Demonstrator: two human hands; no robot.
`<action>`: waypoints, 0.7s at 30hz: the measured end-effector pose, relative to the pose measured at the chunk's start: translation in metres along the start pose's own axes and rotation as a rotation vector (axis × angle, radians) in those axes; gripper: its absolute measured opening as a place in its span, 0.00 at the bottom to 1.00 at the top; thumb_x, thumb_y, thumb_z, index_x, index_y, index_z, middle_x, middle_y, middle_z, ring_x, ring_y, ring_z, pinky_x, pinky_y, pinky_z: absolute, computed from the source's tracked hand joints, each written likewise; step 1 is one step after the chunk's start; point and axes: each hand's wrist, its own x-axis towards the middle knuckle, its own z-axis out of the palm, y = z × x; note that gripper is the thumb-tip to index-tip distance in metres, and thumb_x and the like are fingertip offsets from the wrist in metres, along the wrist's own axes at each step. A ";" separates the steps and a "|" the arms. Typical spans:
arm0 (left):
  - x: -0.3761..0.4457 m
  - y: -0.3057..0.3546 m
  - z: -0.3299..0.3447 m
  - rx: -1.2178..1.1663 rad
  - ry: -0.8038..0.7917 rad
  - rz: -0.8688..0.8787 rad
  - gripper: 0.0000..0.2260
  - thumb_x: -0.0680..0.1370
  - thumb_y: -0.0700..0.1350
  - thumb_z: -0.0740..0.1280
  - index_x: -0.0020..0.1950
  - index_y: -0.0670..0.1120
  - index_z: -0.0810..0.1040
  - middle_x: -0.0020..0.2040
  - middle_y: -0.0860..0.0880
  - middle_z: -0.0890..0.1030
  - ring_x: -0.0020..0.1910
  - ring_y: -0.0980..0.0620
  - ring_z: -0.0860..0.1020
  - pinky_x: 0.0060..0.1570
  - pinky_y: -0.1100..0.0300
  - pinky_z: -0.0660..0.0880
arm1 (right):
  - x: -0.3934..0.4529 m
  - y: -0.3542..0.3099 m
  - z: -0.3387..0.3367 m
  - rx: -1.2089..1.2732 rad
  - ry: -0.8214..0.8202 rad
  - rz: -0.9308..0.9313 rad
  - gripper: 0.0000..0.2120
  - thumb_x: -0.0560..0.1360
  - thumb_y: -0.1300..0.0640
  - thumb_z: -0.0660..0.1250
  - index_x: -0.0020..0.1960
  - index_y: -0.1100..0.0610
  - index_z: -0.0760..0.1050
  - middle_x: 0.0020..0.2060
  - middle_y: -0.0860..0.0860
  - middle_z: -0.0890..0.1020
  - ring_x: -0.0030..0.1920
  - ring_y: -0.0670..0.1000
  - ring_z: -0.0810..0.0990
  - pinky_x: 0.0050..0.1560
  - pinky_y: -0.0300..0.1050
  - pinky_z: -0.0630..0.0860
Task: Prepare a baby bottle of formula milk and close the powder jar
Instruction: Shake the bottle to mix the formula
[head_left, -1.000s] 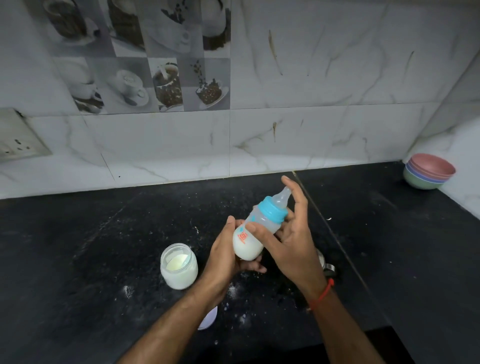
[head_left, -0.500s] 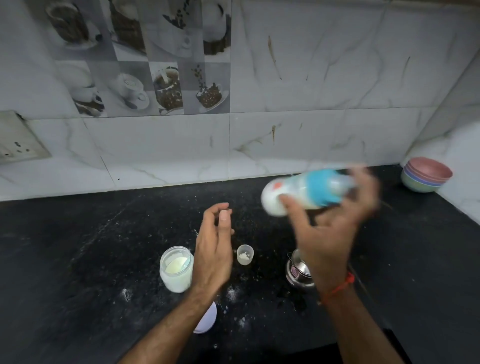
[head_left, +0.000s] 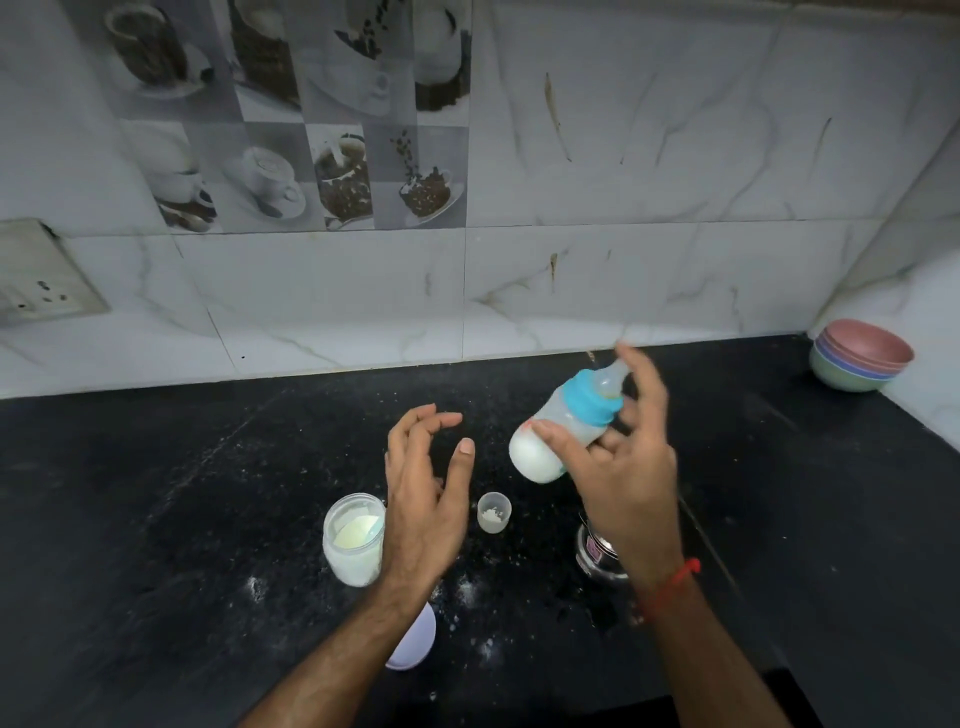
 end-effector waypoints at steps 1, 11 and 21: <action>0.000 -0.001 -0.001 0.003 0.006 -0.002 0.11 0.83 0.46 0.68 0.65 0.57 0.76 0.72 0.56 0.69 0.70 0.52 0.71 0.49 0.71 0.73 | 0.001 -0.010 0.000 0.066 0.067 -0.048 0.44 0.69 0.69 0.78 0.73 0.38 0.63 0.61 0.48 0.81 0.57 0.47 0.85 0.57 0.46 0.83; -0.004 0.002 0.004 -0.068 -0.024 -0.019 0.12 0.82 0.56 0.62 0.63 0.58 0.78 0.67 0.58 0.75 0.68 0.54 0.74 0.56 0.74 0.71 | -0.007 0.026 0.004 -0.113 -0.044 -0.026 0.41 0.72 0.60 0.79 0.75 0.36 0.63 0.62 0.49 0.80 0.57 0.49 0.85 0.58 0.51 0.84; -0.007 0.020 0.011 -0.671 -0.300 -0.561 0.28 0.87 0.59 0.50 0.64 0.39 0.79 0.43 0.29 0.80 0.39 0.35 0.77 0.36 0.51 0.82 | -0.016 0.022 0.016 0.129 -0.190 0.059 0.46 0.71 0.59 0.78 0.76 0.34 0.56 0.61 0.52 0.81 0.59 0.53 0.84 0.57 0.45 0.82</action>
